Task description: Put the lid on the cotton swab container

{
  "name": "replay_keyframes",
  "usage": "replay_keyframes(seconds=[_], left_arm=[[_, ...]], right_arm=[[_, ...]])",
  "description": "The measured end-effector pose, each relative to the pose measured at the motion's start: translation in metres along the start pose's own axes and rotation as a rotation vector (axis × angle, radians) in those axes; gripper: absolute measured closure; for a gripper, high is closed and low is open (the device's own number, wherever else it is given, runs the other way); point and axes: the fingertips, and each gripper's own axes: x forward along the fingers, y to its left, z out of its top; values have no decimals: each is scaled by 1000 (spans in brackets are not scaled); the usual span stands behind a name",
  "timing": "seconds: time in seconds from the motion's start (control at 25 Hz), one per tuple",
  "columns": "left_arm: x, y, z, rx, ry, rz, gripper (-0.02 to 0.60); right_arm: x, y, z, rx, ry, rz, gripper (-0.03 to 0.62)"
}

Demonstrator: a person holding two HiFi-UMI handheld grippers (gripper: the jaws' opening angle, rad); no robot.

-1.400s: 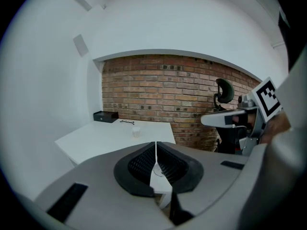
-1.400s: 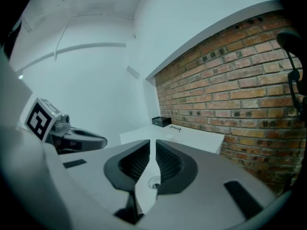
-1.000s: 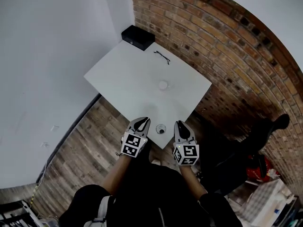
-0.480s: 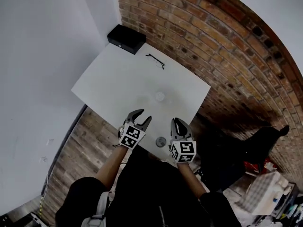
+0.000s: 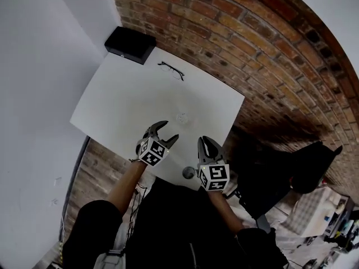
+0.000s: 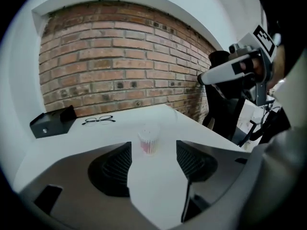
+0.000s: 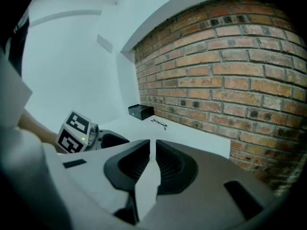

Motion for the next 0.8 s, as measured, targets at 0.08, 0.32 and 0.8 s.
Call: replay_keyframes(seconds=[0.08, 0.32, 0.8], left_arm=[[11, 3, -6, 28, 23, -28, 299], [41, 11, -22, 105, 77, -112, 299], [76, 13, -27, 160, 78, -199, 301]], right_arm=[[4, -1, -5, 7, 18, -8, 566], [11, -9, -16, 9, 64, -41, 568], [41, -17, -38, 110, 154, -17, 503]])
